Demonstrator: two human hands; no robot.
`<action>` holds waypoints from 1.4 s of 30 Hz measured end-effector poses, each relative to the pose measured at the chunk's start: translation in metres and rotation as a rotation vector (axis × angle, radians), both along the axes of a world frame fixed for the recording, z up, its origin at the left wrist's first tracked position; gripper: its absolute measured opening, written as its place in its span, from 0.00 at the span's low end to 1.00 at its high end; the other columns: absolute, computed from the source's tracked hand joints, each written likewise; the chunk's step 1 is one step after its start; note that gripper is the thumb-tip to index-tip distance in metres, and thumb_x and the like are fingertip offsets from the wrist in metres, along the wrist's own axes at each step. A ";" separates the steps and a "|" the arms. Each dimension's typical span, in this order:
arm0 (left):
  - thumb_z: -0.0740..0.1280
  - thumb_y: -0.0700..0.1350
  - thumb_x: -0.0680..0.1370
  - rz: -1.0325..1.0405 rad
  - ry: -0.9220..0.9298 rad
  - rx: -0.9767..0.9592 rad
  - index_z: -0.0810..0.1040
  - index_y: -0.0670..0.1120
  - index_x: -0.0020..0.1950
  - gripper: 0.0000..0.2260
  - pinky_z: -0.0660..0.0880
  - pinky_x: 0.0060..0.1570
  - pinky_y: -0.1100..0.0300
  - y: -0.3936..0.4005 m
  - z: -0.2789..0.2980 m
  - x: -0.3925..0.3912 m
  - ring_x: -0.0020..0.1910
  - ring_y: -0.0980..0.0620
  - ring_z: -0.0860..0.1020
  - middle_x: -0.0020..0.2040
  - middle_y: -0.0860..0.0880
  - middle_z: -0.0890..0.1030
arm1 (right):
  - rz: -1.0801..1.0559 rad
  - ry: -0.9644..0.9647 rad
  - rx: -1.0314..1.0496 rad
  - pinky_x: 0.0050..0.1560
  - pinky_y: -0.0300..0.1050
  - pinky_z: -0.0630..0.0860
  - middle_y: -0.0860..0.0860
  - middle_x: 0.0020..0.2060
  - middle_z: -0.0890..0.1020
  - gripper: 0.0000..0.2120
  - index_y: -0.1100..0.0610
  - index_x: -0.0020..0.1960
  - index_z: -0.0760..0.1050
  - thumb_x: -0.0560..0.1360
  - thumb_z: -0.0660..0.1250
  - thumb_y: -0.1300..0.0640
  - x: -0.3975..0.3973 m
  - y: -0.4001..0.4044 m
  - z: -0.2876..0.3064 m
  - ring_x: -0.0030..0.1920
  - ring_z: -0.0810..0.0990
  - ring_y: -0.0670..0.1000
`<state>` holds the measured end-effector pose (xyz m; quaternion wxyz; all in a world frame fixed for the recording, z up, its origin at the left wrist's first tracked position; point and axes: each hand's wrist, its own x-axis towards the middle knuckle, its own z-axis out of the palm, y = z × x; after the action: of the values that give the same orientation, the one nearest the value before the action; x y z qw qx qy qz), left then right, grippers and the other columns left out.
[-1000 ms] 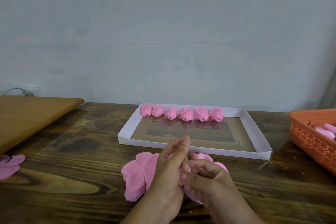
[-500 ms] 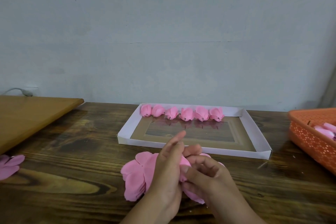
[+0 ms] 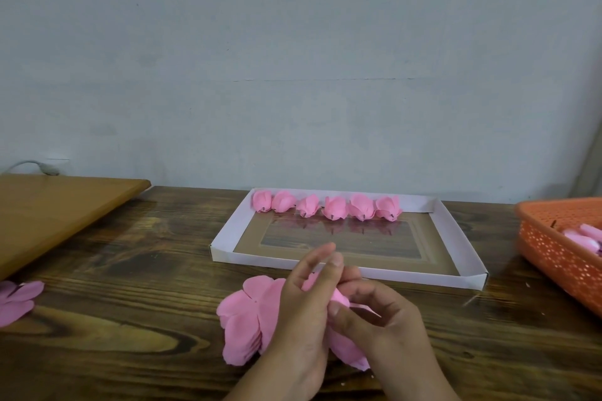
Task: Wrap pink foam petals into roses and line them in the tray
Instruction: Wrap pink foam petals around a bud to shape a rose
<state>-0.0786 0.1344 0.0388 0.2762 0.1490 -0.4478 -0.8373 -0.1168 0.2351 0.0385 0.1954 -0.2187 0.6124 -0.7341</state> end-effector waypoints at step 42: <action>0.72 0.47 0.67 0.058 -0.044 -0.037 0.84 0.46 0.51 0.15 0.75 0.23 0.61 -0.004 -0.002 -0.006 0.28 0.45 0.83 0.34 0.41 0.84 | 0.231 -0.421 -0.117 0.27 0.41 0.79 0.66 0.46 0.80 0.04 0.77 0.47 0.76 0.75 0.63 0.78 0.009 -0.001 0.023 0.33 0.83 0.57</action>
<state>-0.0846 0.1300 0.0371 0.2931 0.1752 -0.4647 -0.8170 -0.1079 0.2342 0.0616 0.3885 -0.1405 0.4857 -0.7704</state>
